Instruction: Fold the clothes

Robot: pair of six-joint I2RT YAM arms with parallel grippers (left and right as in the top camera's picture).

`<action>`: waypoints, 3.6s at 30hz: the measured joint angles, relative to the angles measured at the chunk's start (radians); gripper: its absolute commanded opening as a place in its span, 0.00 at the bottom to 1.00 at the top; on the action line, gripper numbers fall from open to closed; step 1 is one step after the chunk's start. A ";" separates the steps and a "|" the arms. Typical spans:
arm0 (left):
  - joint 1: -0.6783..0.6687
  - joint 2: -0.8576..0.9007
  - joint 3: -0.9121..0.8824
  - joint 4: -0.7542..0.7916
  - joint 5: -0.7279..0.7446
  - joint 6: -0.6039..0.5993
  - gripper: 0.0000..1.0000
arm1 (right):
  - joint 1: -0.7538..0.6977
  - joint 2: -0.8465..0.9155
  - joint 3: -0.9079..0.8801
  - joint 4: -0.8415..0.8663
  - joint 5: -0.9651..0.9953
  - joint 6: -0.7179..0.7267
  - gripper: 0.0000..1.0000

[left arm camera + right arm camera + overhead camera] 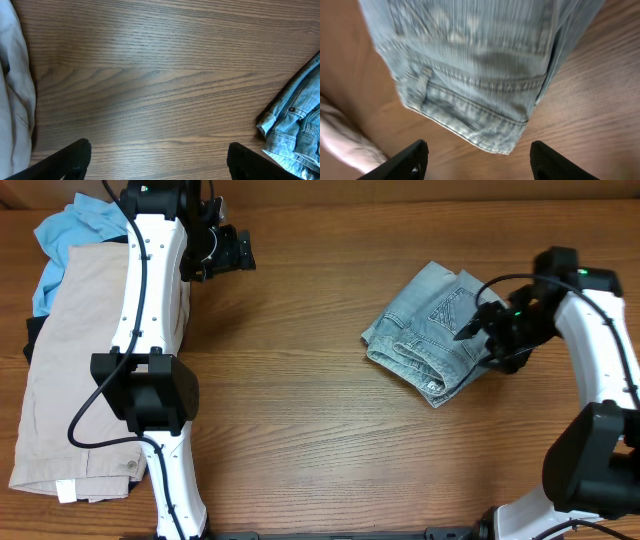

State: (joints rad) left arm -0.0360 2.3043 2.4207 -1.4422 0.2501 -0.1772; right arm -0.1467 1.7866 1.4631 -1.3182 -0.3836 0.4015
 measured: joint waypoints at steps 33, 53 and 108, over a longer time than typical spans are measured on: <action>0.000 0.000 0.000 -0.001 0.000 0.001 0.89 | 0.142 -0.073 -0.546 0.689 0.104 0.309 0.04; 0.000 0.000 0.000 0.008 0.000 0.001 0.88 | 0.016 0.202 -0.524 1.580 0.313 0.334 0.04; 0.000 0.000 0.000 0.037 0.000 0.001 1.00 | -0.016 -0.874 -0.062 0.386 0.117 -0.106 1.00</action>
State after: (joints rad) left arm -0.0360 2.3043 2.4207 -1.4055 0.2497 -0.1764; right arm -0.1631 0.9123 1.4010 -0.9318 -0.2665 0.2958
